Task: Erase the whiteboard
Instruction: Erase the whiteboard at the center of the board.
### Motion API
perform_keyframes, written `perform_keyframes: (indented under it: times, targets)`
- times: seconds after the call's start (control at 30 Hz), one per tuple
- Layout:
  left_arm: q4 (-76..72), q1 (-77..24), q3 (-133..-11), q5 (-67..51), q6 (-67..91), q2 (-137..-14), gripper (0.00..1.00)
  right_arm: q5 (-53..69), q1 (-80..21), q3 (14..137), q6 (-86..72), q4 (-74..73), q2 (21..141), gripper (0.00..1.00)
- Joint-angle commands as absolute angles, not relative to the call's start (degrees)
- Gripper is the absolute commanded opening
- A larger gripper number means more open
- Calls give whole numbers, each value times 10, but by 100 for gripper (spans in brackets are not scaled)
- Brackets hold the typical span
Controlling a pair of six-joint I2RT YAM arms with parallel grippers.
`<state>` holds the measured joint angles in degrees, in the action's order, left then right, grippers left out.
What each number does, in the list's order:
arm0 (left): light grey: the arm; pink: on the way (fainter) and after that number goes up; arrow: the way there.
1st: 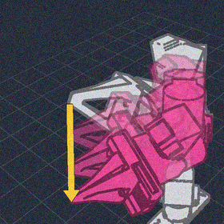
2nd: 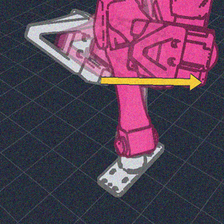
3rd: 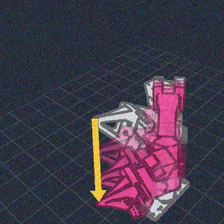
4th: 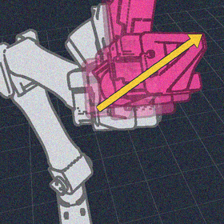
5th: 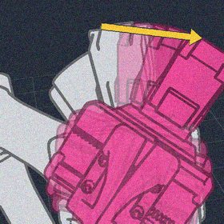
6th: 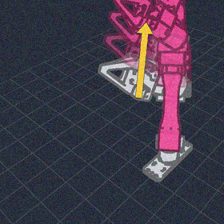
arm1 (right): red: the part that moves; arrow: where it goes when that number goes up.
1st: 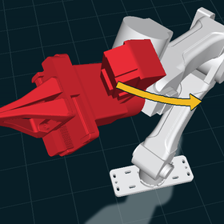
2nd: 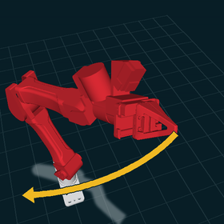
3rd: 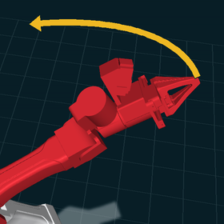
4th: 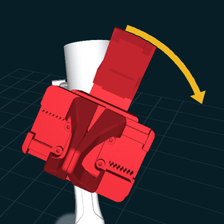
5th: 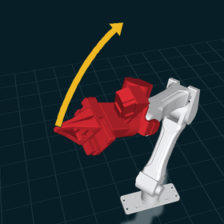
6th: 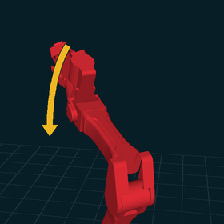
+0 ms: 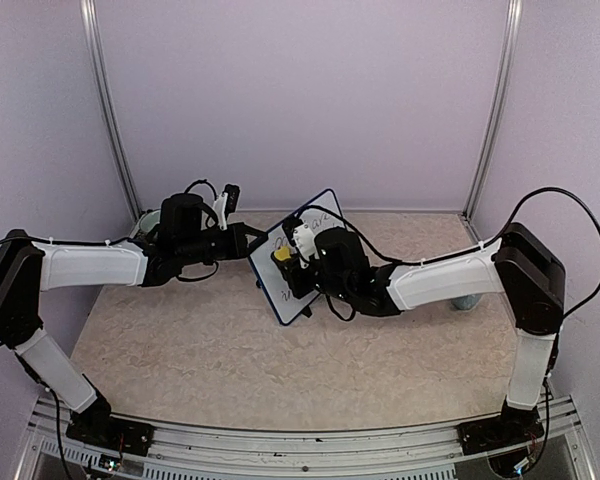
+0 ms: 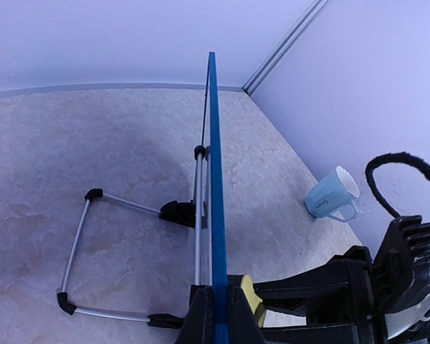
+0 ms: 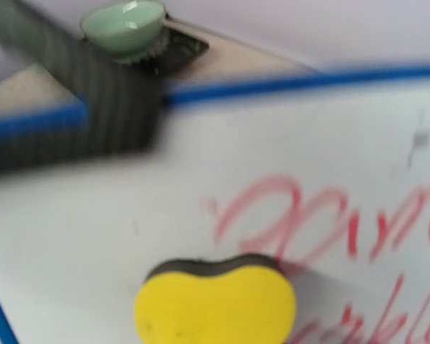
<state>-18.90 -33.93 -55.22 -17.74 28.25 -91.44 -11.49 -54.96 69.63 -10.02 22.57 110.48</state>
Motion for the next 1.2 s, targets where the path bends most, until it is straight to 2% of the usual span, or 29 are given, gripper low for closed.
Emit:
perform_keyframes:
  times: [0.0, 0.7, 1.17]
  targets:
    - [-168, -356, -535, -237, 291, -921, 0, -101, -545, 662, -116, 218, 1100, 17]
    - [-219, -340, -514, -252, 282, -927, 0, -143, -544, 772, -79, 177, 1100, 17]
    - [-257, -351, -480, -256, 301, -920, 0, -103, -547, 701, -106, 182, 1105, 17]
